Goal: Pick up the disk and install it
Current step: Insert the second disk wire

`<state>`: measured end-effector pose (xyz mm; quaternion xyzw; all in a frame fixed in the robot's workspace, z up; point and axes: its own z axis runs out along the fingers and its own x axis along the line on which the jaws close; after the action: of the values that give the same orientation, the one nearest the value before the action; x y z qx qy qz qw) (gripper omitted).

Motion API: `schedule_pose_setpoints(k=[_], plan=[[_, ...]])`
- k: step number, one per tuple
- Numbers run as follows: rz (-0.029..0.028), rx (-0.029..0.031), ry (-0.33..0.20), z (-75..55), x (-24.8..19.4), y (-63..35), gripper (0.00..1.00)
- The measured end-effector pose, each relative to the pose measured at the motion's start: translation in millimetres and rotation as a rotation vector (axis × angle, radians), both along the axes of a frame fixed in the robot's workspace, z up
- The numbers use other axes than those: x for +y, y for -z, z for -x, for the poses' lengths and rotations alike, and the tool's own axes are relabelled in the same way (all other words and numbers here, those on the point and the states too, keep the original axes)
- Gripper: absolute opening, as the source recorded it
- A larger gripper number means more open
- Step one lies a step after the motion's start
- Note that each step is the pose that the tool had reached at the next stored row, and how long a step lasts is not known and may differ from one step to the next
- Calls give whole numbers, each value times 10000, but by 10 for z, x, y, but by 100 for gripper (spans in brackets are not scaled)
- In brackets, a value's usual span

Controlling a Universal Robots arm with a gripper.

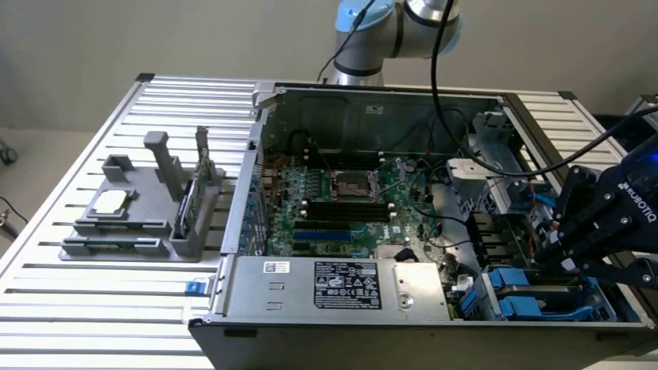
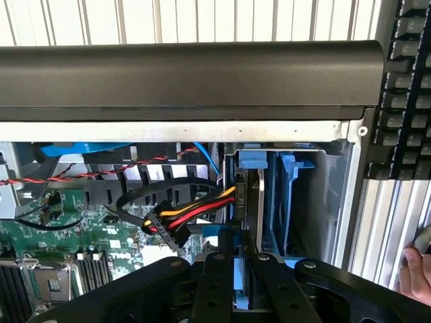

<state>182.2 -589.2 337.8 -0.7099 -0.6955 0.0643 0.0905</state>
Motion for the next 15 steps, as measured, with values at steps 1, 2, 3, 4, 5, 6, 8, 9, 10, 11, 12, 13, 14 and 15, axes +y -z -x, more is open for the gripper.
schedule_pose_setpoints(k=[1,2,3,4,5,6,8,9,10,11,12,13,14,15], plan=[[-11,0,-1,0,-1,2,16],[-21,0,-3,0,-3,3,16],[-34,0,-4,-1,-6,6,16],[-47,0,-3,0,-9,9,16],[-61,0,-3,0,-12,11,16],[-71,0,-4,0,-16,12,16],[-94,0,-5,0,-22,15,16],[-107,0,-5,0,-25,18,16],[-121,0,-6,0,-29,20,16],[-133,0,-6,0,-33,21,16],[-145,0,-7,0,-36,23,16],[-157,0,-7,0,-40,25,16],[-169,-1,-8,0,-44,27,16],[-181,0,-8,0,-48,29,16]])
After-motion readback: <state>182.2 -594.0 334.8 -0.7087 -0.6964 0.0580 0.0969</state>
